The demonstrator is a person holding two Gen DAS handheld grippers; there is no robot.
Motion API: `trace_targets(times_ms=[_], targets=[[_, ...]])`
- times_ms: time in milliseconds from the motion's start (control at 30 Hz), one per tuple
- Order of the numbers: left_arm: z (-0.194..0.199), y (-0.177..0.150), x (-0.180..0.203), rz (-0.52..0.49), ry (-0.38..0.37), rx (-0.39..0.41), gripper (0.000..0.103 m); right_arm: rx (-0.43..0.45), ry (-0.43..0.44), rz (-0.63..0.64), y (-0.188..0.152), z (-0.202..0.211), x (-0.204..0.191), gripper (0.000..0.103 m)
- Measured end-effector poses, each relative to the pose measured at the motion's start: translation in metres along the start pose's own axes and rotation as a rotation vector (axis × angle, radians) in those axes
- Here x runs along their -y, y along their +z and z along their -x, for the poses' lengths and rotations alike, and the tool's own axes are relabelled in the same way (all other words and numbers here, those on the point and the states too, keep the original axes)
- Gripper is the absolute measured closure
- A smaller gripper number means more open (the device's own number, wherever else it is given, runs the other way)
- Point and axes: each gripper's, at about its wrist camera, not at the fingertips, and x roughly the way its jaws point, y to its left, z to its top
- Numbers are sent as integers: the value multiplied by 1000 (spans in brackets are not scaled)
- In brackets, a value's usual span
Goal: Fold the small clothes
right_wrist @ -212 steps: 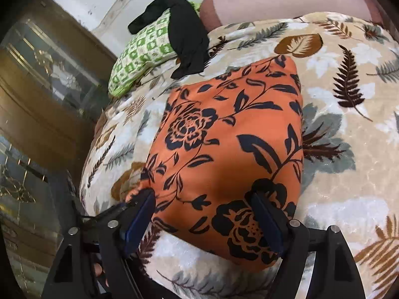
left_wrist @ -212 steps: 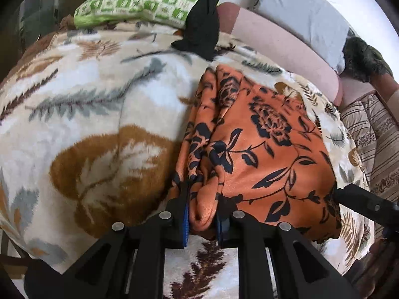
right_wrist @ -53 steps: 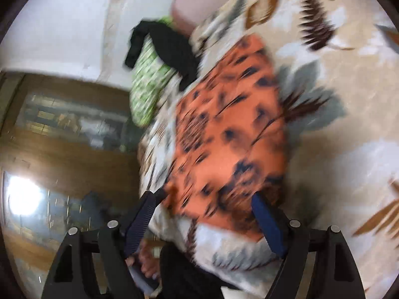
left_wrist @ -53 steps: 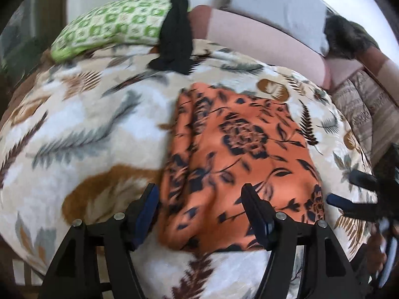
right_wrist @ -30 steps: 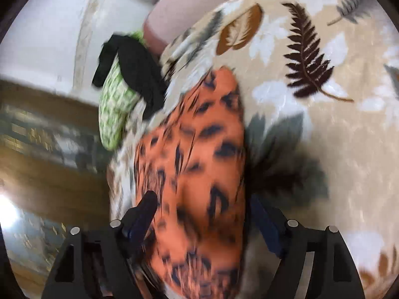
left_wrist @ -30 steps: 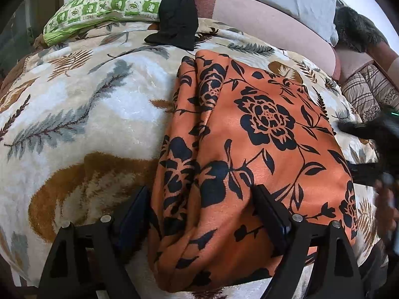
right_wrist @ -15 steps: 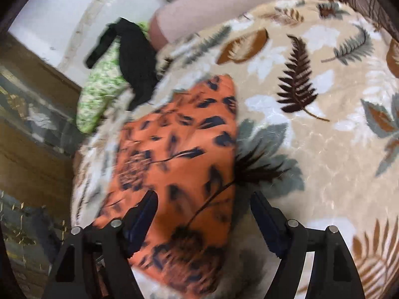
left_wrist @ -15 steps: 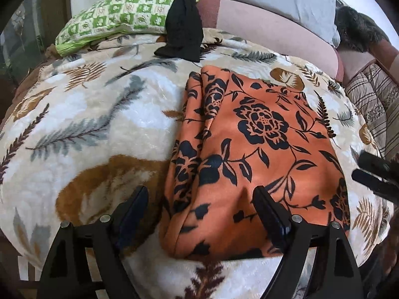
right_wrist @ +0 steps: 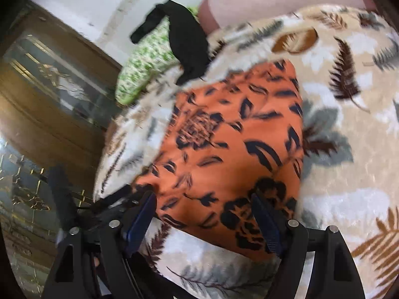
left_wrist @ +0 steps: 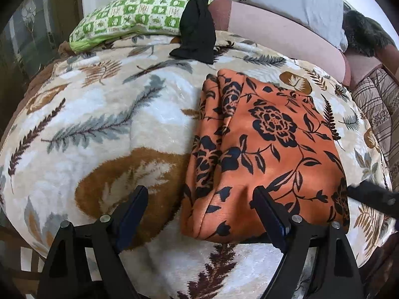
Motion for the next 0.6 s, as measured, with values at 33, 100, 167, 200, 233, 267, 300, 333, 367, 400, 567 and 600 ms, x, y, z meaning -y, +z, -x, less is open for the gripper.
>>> trace_targets(times_ms=[33, 100, 167, 200, 233, 267, 300, 333, 367, 400, 567, 600], targets=[[-5, -1, 0, -2, 3, -18, 16, -33, -4, -34, -1, -10, 9, 17], [-13, -6, 0, -18, 24, -53, 16, -62, 14, -81, -6, -21, 24, 17], [-11, -8, -3, -9, 20, -46, 16, -42, 26, -77, -5, -9, 18, 17], [-8, -7, -4, 3, 16, -48, 16, -36, 21, -72, -4, -5, 15, 17], [-5, -6, -5, 13, 6, -39, 16, -22, 16, -61, -4, 2, 12, 17], [1, -5, -6, 24, -10, -19, 16, -9, 14, -56, -4, 7, 12, 17], [7, -4, -8, 35, -34, 5, 16, 1, 15, -56, -5, 12, 12, 17], [11, -1, -10, 45, -60, 19, 16, 15, 13, -68, -6, 17, 17, 17], [12, 1, -11, 51, -76, 24, 16, 21, 9, -83, -7, 21, 22, 17], [11, 4, -13, 58, -98, 22, 16, 23, 4, -100, -7, 22, 29, 17], [-15, 18, -23, 96, -166, -46, 16, 17, 2, -241, -8, 28, 72, 17], [-19, 22, -23, 99, -157, -54, 16, 20, 6, -251, -6, 28, 77, 17]])
